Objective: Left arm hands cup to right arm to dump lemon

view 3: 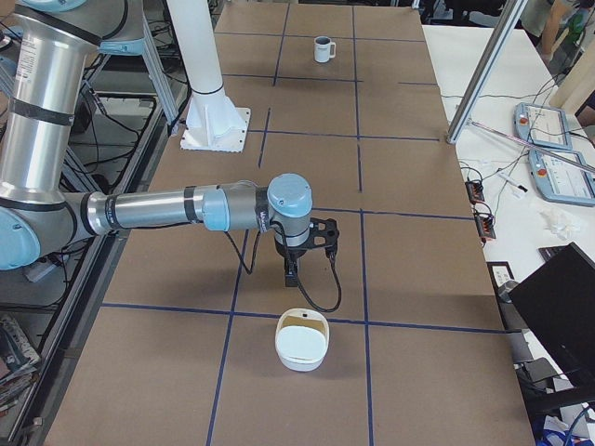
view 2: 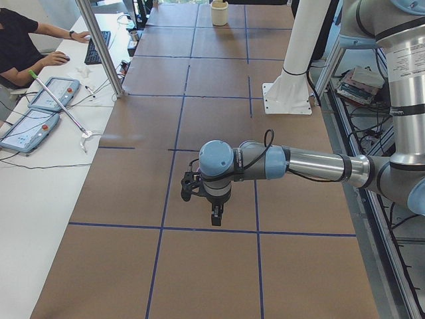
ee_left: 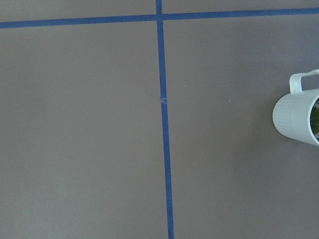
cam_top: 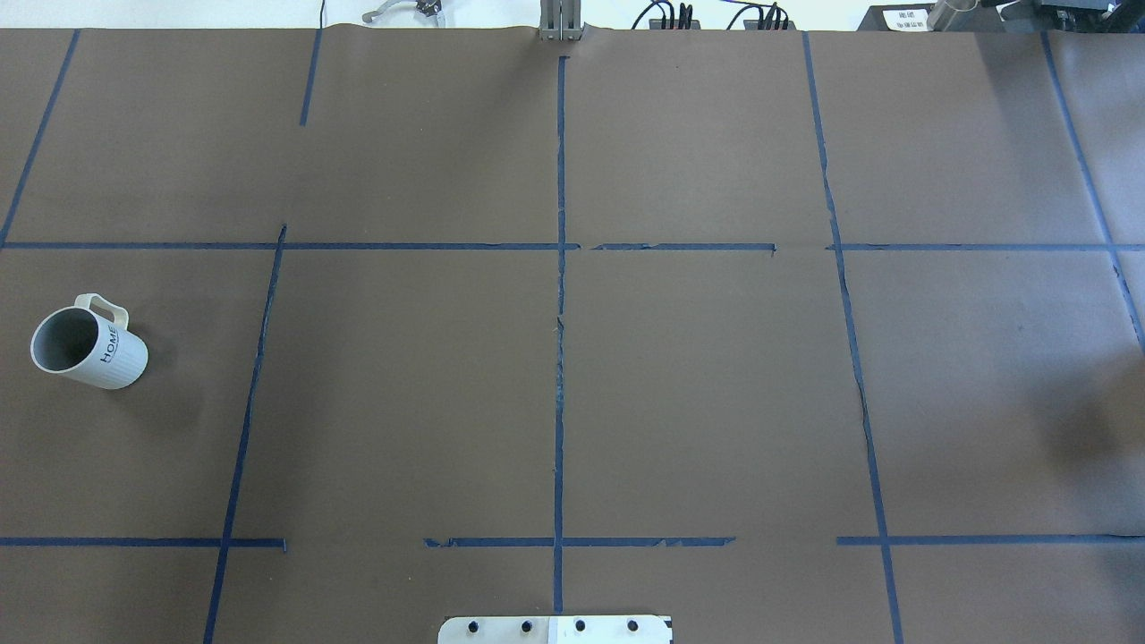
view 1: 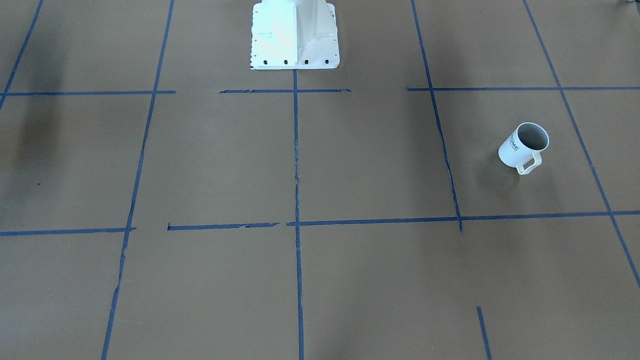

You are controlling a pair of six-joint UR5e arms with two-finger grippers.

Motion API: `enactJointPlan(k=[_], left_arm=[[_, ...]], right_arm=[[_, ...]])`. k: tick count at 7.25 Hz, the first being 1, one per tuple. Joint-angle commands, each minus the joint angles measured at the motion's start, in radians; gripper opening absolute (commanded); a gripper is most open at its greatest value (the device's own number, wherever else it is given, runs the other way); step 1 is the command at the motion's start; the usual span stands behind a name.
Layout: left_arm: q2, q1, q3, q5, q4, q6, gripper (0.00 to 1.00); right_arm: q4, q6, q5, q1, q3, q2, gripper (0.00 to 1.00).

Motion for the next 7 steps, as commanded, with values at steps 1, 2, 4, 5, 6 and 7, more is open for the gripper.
enactJointPlan(k=[1, 2, 4, 5, 6, 7], left_arm=[[0.006, 0.002, 0.008, -0.003, -0.111, 0.002, 1.0], [0.006, 0.005, 0.01, -0.004, -0.115, -0.011, 1.0], [-0.009, 0.151, 0.011, -0.004, -0.126, -0.201, 1.0], [-0.036, 0.246, 0.013, -0.001, -0.159, -0.32, 1.0], [-0.076, 0.3, 0.016, -0.001, -0.203, -0.482, 1.0], [-0.119, 0.355, 0.018, 0.006, -0.21, -0.61, 1.0]], right_arm=[[0.002, 0.0, 0.002, 0.0, 0.0, 0.0, 1.0], [0.002, 0.0, 0.002, 0.0, 0.0, 0.0, 1.0], [0.004, 0.003, 0.002, -0.001, 0.0, -0.002, 1.0], [0.002, 0.003, 0.002, -0.002, -0.002, -0.002, 1.0], [0.002, 0.004, 0.004, -0.002, -0.002, 0.0, 1.0], [0.002, 0.003, 0.005, -0.002, -0.002, 0.0, 1.0]])
